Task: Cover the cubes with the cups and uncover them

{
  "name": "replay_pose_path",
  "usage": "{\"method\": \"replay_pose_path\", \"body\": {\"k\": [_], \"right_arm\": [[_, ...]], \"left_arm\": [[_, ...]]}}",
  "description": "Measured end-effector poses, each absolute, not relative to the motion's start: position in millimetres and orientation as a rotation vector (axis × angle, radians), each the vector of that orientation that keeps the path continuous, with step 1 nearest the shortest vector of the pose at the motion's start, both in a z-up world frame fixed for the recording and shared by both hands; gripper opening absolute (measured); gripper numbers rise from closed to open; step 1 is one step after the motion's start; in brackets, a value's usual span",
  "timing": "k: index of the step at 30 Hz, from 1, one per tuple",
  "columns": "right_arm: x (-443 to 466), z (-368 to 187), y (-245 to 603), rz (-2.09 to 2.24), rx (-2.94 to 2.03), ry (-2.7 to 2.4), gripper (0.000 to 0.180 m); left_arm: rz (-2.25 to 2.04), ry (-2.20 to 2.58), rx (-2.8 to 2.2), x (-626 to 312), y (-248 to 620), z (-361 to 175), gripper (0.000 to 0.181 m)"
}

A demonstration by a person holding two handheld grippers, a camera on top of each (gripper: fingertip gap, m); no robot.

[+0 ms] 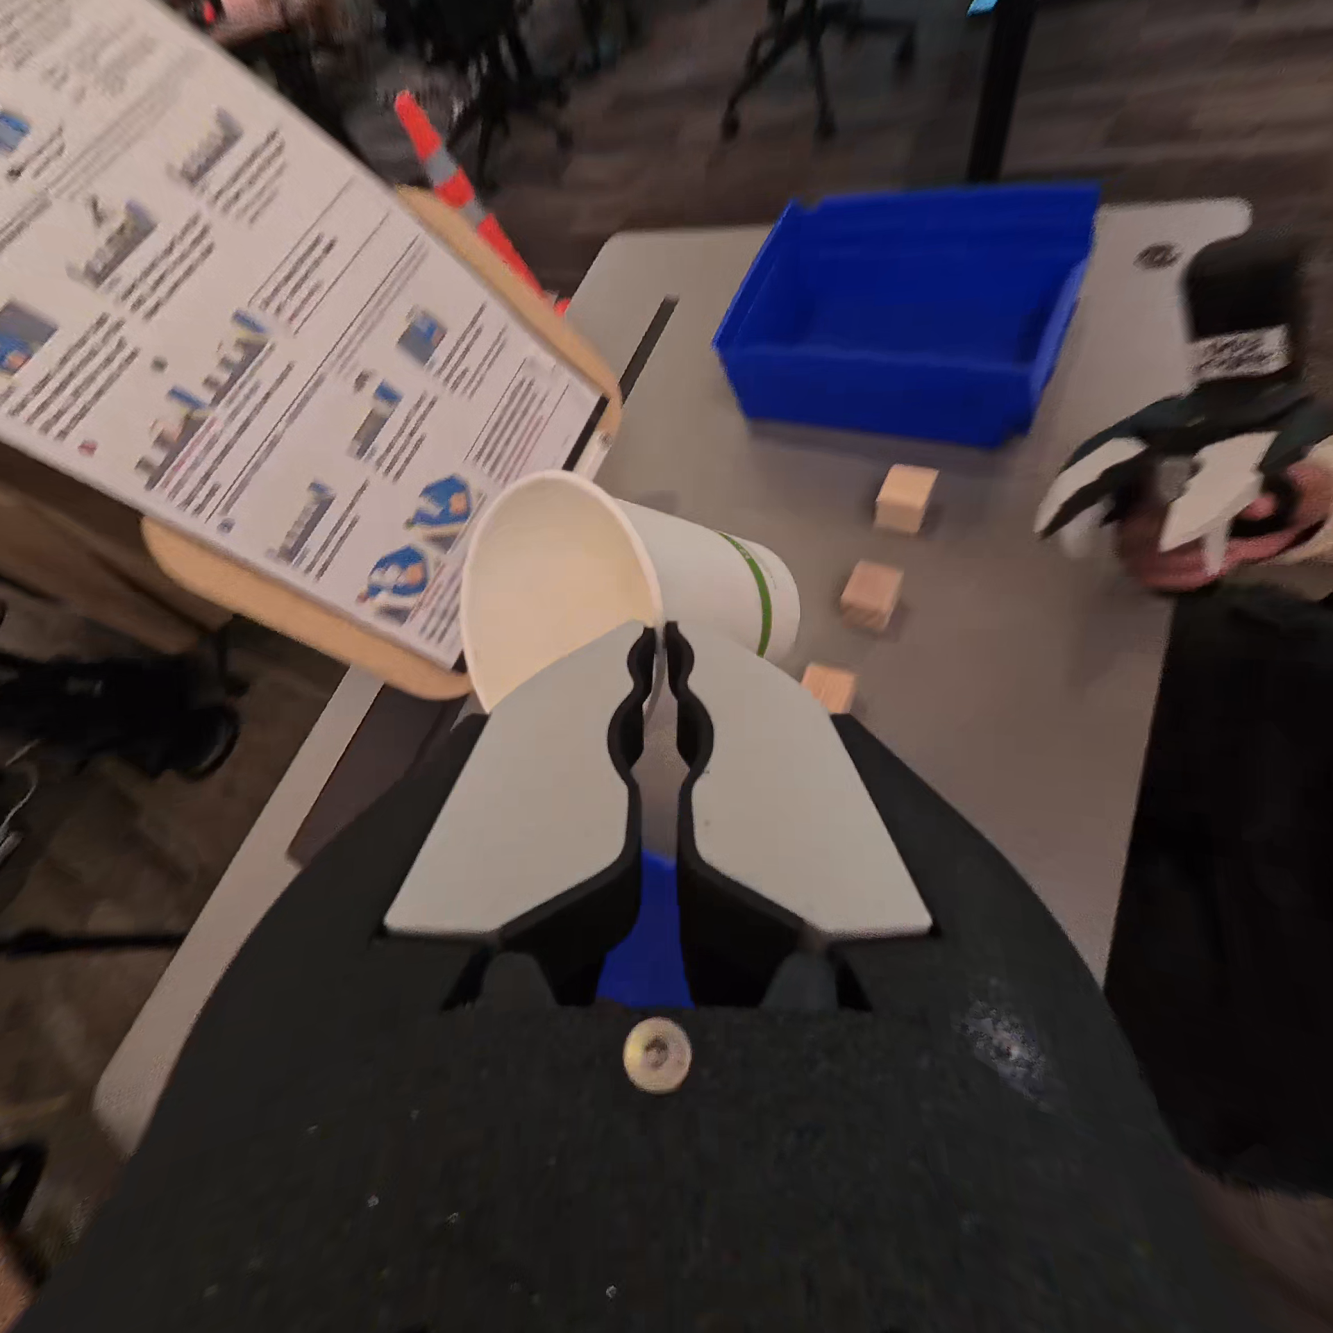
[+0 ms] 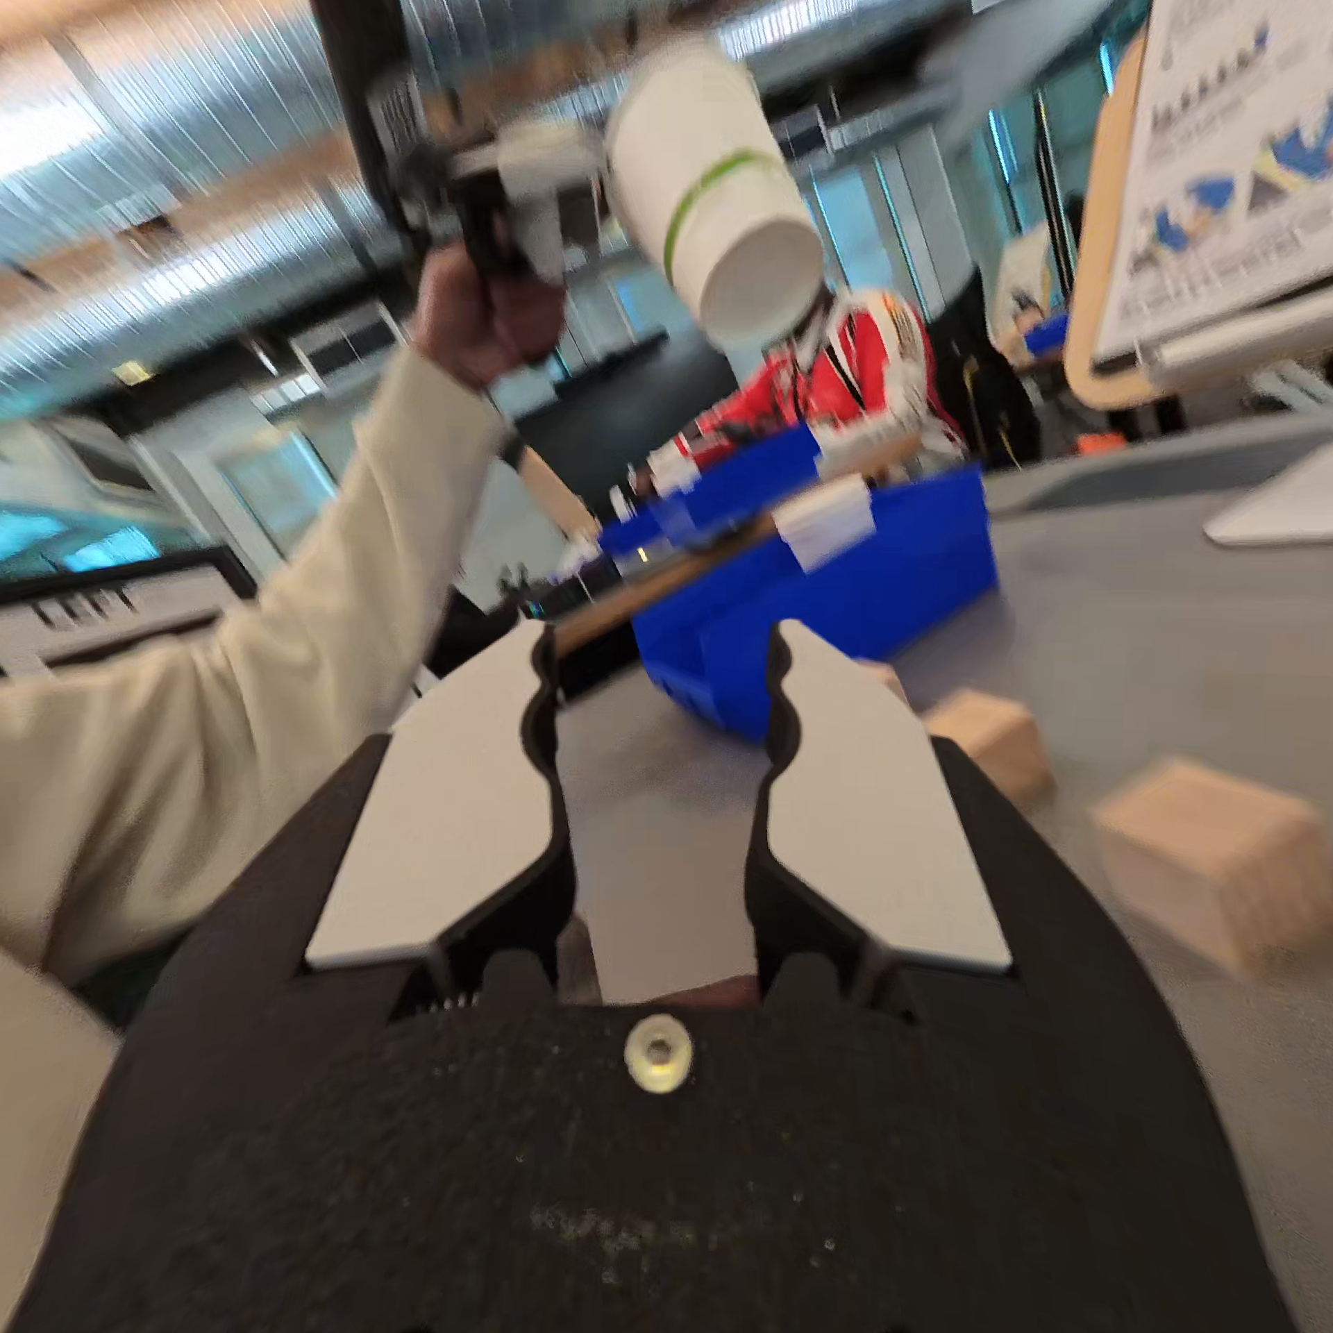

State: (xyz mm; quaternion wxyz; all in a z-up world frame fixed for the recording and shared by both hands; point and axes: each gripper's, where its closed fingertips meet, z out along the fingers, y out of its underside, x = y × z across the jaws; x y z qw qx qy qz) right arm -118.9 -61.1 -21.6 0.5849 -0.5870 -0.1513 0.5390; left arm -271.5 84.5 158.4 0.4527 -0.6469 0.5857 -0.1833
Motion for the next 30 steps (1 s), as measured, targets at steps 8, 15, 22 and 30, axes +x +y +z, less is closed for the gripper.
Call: {"method": "replay_pose_path", "body": {"k": [8,15,22,30], "right_arm": [[-134,45,-11,1.49,-0.999,-0.1,0.09],[-138,41,-10,1.44,-1.026,-0.05,0.089],[-143,35,-19,1.467,-1.09,-0.135,0.077],[-85,32,-8,1.079,-1.489,-0.307,0.077]], "left_arm": [[-0.785,1.368,-1.402,-184,5,133,0.003],[-0.844,1.369,-1.378,-166,-24,112,0.003],[-0.832,1.334,-1.4,-178,-32,99,0.005],[-0.652,1.169,-1.543,-222,-37,61,0.052]]}}
